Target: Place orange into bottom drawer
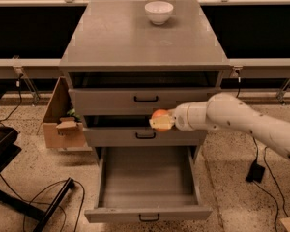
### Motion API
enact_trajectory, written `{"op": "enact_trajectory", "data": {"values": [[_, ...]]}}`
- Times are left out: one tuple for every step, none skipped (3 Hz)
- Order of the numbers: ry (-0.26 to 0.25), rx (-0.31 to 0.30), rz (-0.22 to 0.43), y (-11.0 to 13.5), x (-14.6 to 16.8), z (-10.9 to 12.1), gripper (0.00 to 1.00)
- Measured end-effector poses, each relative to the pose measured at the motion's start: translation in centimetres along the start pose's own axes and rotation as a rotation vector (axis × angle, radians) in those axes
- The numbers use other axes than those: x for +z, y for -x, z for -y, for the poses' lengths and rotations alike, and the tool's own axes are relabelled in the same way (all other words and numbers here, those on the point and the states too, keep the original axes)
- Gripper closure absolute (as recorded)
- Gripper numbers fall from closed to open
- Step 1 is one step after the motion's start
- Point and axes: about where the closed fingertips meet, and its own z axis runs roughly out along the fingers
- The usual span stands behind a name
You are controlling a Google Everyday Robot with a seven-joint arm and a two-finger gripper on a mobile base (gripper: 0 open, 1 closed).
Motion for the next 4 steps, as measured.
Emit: {"op": "enact_trajectory", "data": {"values": [[-0.02, 0.107, 0.048, -5.4, 3.7, 3.3, 1.0], [-0.047, 0.176, 0.079, -8.5, 4.8, 4.8, 1.0], [-0.097, 0.209, 0.149, -7.0, 3.4, 5.3, 1.0], [-0.112, 0.206, 0.166, -6.2, 2.9, 5.5, 1.0]]}}
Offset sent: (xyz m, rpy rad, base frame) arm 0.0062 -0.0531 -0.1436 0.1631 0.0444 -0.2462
